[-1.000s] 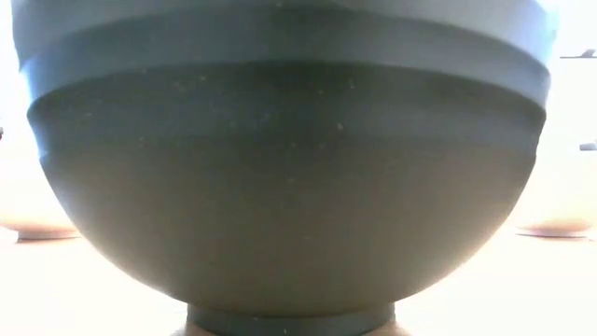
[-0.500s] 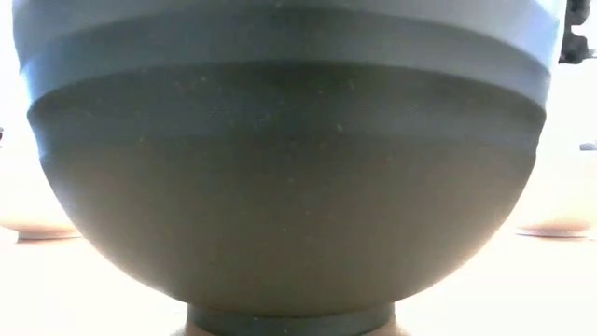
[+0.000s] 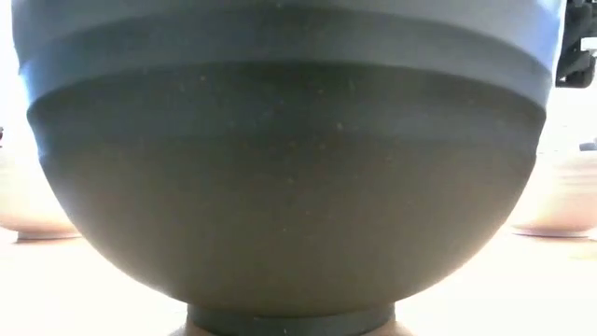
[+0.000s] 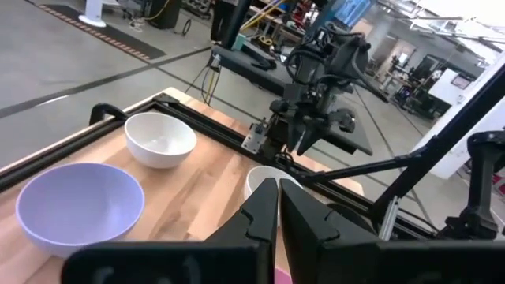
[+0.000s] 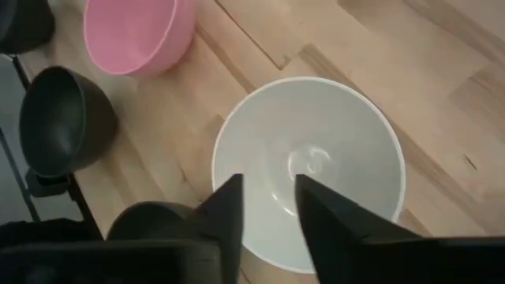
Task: Nest bowls inside each other
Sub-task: Stack the bottom right white bowl on top of the pink bowl
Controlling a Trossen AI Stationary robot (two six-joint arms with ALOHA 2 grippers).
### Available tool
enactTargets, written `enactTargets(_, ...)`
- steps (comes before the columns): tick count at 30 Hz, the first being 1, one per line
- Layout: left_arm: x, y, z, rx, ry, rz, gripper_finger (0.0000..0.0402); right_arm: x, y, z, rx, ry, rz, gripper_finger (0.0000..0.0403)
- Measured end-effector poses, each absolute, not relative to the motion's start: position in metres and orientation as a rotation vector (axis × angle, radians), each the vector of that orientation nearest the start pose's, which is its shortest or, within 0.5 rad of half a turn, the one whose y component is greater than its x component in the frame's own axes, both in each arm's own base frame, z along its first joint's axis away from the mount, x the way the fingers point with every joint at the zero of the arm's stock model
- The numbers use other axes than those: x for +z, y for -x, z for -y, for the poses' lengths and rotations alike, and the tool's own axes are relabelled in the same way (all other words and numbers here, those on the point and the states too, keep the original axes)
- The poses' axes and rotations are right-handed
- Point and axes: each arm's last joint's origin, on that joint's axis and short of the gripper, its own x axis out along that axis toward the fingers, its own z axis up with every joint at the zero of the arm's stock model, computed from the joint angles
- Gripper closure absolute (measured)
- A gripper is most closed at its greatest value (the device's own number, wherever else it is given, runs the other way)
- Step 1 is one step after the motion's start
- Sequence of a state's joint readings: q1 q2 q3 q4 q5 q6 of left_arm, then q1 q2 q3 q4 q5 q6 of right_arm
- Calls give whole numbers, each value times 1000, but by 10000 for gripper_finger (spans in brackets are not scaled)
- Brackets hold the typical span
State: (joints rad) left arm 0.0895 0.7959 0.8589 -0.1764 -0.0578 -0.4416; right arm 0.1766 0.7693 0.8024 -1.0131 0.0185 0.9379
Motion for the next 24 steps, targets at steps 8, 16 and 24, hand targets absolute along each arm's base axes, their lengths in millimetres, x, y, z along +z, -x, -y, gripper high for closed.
enactTargets(8, 355, -174, -17, 170, 440, -90, 401, 264, -136, -22, -390, -657, -1005, 213)
enactTargets(16, 351, -180, -18, 174, 436, -116, 401, 236, -167, -15, -470, -472, -1185, 211)
enactTargets(24, 347, -186, -18, 167, 437, -143, 401, 210, -191, 5, -400, -238, -1394, 211)
